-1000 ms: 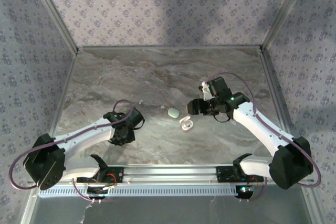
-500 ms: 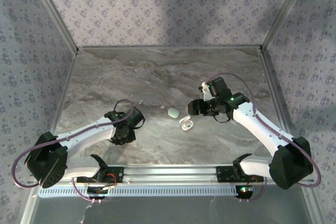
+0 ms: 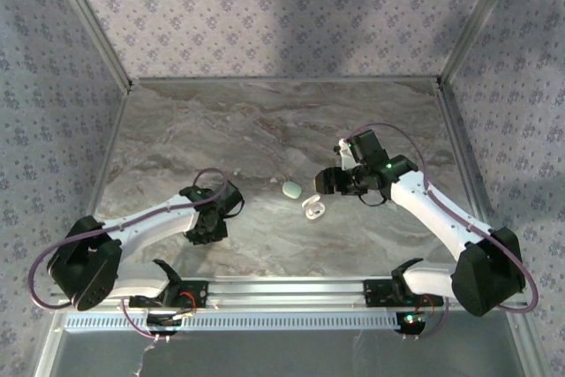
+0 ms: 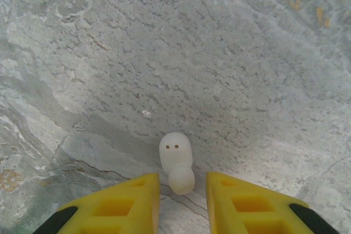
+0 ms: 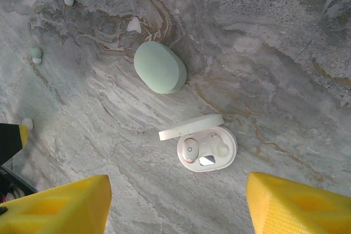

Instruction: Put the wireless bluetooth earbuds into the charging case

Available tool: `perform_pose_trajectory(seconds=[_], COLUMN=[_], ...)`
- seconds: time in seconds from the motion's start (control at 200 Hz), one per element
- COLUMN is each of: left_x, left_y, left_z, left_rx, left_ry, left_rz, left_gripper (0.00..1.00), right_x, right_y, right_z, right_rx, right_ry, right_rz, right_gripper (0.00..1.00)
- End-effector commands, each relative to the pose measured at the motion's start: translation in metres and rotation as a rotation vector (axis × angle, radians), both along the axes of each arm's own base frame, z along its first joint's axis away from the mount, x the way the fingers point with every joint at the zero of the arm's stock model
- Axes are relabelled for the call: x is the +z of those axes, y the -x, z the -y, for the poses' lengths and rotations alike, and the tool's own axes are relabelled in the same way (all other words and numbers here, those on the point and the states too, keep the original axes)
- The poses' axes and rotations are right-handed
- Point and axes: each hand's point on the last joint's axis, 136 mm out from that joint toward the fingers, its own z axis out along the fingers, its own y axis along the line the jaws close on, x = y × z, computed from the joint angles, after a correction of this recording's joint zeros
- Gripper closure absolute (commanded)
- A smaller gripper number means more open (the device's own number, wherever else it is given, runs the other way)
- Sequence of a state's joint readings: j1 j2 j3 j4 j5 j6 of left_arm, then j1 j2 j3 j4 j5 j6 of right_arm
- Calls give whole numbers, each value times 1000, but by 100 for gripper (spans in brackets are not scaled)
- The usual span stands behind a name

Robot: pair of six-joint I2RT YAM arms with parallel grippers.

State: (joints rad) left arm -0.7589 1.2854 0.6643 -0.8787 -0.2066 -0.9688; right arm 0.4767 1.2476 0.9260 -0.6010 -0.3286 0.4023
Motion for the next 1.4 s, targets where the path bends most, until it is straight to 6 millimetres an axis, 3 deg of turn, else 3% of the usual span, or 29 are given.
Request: perform_pose_trajectory(seconds=[0.0,0.949,1.194,1.394], left_x=[-2,-6,5,24], left_y=[3,3,0,-12], left_z=[-6,-10,-10,9], left_rx=[-10,-13,-20,-49], left_ry=[-29,-36,-29,69], left_rz=[-20,-27,-5,47], left_gripper=[72,86,86,86], right_x=[-3,-2,0,2], right_y=[2,2,2,1], right_z=[0,0,-1,-2], right_rx=[1,1,1,-2], right_ry=[3,-1,-6,-16], right_rz=[-14,-11,-9,-13], right_gripper=[33,33,33,33])
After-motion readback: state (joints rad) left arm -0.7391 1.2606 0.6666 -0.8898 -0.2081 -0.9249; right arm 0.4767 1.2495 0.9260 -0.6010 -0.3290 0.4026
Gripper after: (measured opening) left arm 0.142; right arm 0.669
